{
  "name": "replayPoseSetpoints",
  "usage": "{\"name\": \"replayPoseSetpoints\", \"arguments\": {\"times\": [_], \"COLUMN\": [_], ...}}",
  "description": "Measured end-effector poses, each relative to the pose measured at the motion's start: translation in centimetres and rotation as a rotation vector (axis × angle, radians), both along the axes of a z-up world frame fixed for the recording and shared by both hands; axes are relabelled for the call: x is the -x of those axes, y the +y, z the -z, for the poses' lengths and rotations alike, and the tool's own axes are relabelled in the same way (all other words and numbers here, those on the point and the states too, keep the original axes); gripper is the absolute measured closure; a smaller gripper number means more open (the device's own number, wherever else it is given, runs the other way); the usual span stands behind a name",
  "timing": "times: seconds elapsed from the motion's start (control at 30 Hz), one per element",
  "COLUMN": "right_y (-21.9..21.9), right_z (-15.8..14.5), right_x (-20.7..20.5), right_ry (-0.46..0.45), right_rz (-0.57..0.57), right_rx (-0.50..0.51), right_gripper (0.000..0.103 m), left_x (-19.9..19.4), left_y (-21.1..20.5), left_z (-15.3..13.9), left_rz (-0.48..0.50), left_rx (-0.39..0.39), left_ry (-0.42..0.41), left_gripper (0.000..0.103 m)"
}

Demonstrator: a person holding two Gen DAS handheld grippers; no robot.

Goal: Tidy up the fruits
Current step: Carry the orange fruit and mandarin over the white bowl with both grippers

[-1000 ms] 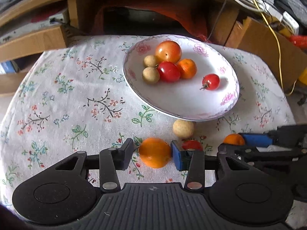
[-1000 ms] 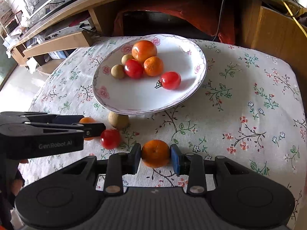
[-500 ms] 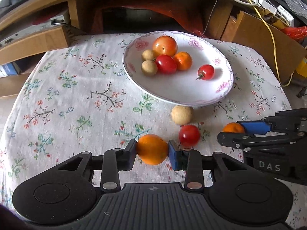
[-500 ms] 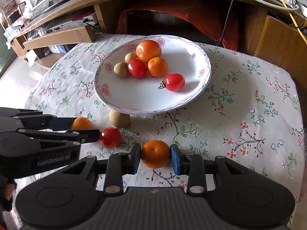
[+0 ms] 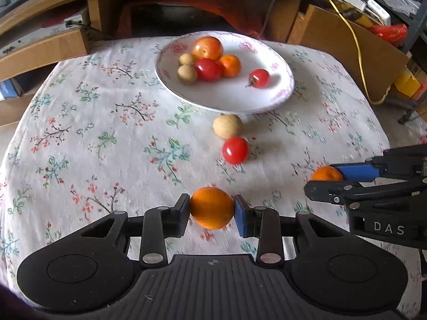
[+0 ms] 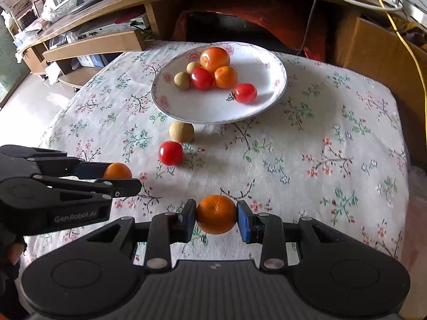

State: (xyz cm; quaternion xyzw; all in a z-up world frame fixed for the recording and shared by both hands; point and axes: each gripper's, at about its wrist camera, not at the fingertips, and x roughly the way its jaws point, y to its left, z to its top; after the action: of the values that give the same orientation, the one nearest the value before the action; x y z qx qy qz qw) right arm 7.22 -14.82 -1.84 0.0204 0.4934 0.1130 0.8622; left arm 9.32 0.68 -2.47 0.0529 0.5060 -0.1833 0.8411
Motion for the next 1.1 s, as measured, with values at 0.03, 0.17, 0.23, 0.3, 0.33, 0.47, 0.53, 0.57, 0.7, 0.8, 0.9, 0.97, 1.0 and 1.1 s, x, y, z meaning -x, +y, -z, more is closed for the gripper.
{"name": "replayPoseSetpoints", "arguments": {"times": [0.03, 0.17, 0.23, 0.3, 0.33, 0.47, 0.53, 0.57, 0.7, 0.8, 0.9, 0.97, 1.0, 1.1], "right_y": [0.1, 1.1, 1.4, 1.6, 1.7, 1.7, 1.7, 1.7, 1.7, 1.6, 1.5, 1.5, 1.6, 1.5], "right_z": [-0.1, 0.1, 0.8, 1.4, 1.6, 1.8, 1.9, 1.8, 1.8, 1.8, 1.8, 1.7, 1.7, 1.7], "right_x": [0.2, 1.3, 1.5, 1.6, 1.6, 1.6, 1.5, 1.5, 1.6, 1.7, 1.9, 2.0, 2.1, 2.3], "right_ry": [-0.002, 0.012, 0.03, 0.045, 0.047, 0.038, 0.039, 0.041, 0.039, 0.046, 0.049, 0.047, 0.046, 0.045], "right_rz": [-0.006, -0.045, -0.052, -0.053, -0.056, -0.058, -0.057, -0.061, -0.063, -0.059, -0.058, -0.058, -0.06, -0.061], "right_rx": [0.002, 0.027, 0.044, 0.061, 0.069, 0.069, 0.068, 0.069, 0.072, 0.069, 0.068, 0.067, 0.068, 0.073], "right_gripper": [0.069, 0.069, 0.069, 0.069, 0.069, 0.069, 0.069, 0.069, 0.069, 0.069, 0.069, 0.069, 0.069, 0.069], "left_x": [0.4, 0.9, 1.0, 1.1, 1.2, 1.2, 1.2, 1.3, 1.5, 1.7, 1.9, 1.8, 1.8, 1.7], "left_y": [-0.1, -0.3, -0.4, -0.6, -0.6, -0.7, -0.8, -0.9, -0.5, -0.3, -0.5, -0.6, -0.6, -0.5], "left_z": [0.1, 0.6, 0.8, 0.8, 0.8, 0.9, 0.9, 0.9, 0.8, 0.8, 0.8, 0.9, 0.8, 0.8], "left_rz": [0.008, 0.017, 0.017, 0.025, 0.026, 0.03, 0.036, 0.038, 0.026, 0.019, 0.023, 0.021, 0.02, 0.014], "left_rx": [-0.002, -0.029, -0.038, -0.044, -0.044, -0.055, -0.059, -0.06, -0.05, -0.048, -0.055, -0.06, -0.061, -0.062], "left_ry": [0.003, 0.01, 0.011, 0.005, 0.006, -0.003, -0.003, -0.004, 0.001, 0.009, 0.002, -0.001, -0.002, -0.005], "left_gripper": [0.06, 0.06, 0.06, 0.06, 0.059, 0.059, 0.056, 0.056, 0.051, 0.047, 0.047, 0.049, 0.051, 0.059]}}
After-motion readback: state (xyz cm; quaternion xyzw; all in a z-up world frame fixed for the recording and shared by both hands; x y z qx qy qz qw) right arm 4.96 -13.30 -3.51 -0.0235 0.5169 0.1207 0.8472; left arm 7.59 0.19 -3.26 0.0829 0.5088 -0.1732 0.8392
